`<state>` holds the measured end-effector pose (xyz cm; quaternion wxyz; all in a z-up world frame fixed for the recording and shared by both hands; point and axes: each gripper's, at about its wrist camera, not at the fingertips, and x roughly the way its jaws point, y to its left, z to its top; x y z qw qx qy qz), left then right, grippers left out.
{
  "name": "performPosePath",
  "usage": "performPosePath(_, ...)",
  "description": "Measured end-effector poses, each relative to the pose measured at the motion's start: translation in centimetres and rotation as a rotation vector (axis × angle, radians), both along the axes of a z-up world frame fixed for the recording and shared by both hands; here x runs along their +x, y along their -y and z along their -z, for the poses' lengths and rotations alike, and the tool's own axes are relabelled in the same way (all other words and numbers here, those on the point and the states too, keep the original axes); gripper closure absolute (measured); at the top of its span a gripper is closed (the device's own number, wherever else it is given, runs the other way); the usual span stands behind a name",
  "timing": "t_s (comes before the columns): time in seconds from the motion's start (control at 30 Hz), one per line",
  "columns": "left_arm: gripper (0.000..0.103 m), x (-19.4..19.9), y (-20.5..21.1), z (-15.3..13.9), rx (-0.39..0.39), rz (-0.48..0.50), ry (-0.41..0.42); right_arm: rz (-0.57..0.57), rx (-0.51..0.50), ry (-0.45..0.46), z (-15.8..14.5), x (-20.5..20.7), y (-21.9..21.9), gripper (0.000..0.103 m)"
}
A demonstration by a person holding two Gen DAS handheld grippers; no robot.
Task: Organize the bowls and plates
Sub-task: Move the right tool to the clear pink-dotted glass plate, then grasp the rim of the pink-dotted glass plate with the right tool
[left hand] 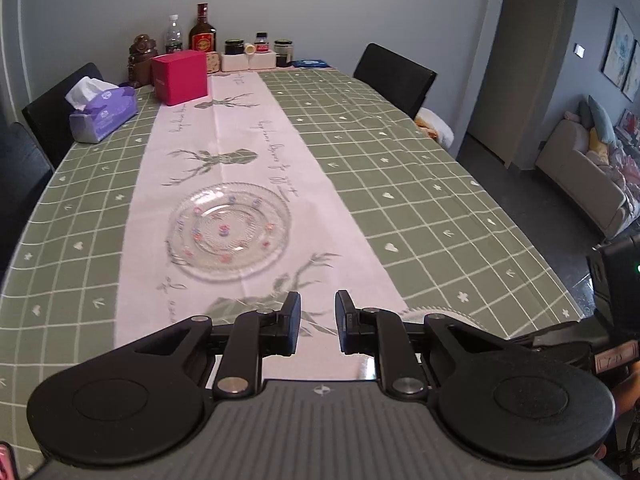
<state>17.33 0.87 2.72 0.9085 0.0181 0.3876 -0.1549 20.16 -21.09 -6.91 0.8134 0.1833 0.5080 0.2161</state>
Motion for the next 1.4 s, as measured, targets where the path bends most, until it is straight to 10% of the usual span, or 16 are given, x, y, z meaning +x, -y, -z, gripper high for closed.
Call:
performPosePath(0.17, 0.082, 2.3, -2.1, -1.4, 0.006, 0.003, -0.027, 0.021, -0.006, 0.038, -1.1, 1.6, -0.5, 0.100)
performPosePath(0.33, 0.075, 4.7, -4.0, -2.2, 0.045, 0.010, -0.052, 0.046, -0.013, 0.065, -1.8, 3.9, -1.2, 0.070)
performPosePath(0.83, 0.059, 14.8, -8.2, 2.0, 0.000, -0.038, -0.233, 0.118, 0.024, -0.013, -1.6, 12.8, -5.3, 0.049)
performPosePath(1.4, 0.047, 20.4, -10.8, 8.0, -0.131, -0.176, -0.331, 0.179, 0.021, -0.051, 0.8, 17.5, -6.5, 0.048)
